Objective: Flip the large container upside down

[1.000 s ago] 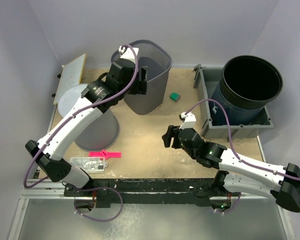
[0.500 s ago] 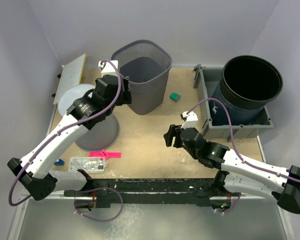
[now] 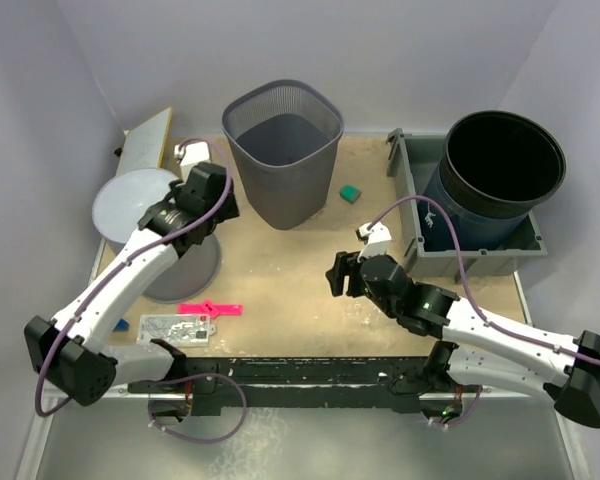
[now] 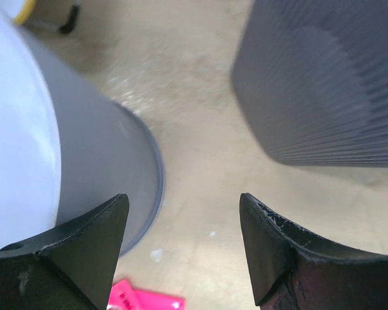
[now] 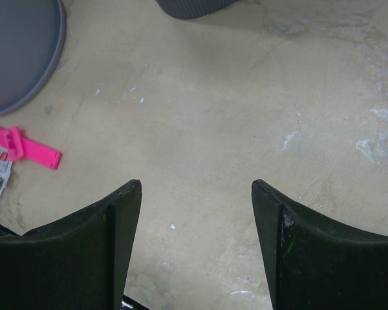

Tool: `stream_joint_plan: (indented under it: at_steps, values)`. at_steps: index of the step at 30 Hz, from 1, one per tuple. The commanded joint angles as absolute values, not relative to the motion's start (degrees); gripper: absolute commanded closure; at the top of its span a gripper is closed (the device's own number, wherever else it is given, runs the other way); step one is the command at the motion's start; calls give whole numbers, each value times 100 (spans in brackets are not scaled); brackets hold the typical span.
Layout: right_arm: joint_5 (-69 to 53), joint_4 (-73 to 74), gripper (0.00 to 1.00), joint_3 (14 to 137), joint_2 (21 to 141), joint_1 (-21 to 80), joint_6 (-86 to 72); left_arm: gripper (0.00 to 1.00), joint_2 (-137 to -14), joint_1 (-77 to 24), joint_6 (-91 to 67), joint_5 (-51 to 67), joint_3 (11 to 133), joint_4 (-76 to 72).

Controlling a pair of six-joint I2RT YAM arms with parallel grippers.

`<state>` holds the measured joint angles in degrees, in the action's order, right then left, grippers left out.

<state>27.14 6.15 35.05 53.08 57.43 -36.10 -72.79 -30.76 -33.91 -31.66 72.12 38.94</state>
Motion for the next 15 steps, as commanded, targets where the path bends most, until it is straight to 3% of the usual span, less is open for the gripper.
stream_joint_plan:
  at_steps: [1,8,11,15]
  values:
    - [2384,365,27,4025,5156,5756,-2607,33,-6496,-2805,-3708,-3562,6976,4420]
    - [1866,491,16,5838,6015,5757,-1039,33,-6157,-2804,-3734,-3552,7179,4896]
    - [1860,666,8,6804,6690,5748,-646,35,-6065,-2812,-3653,-2565,7512,4670]
    - [1665,1369,5,8770,8049,5702,-173,35,-5667,-2821,-3678,-1326,7714,4075]
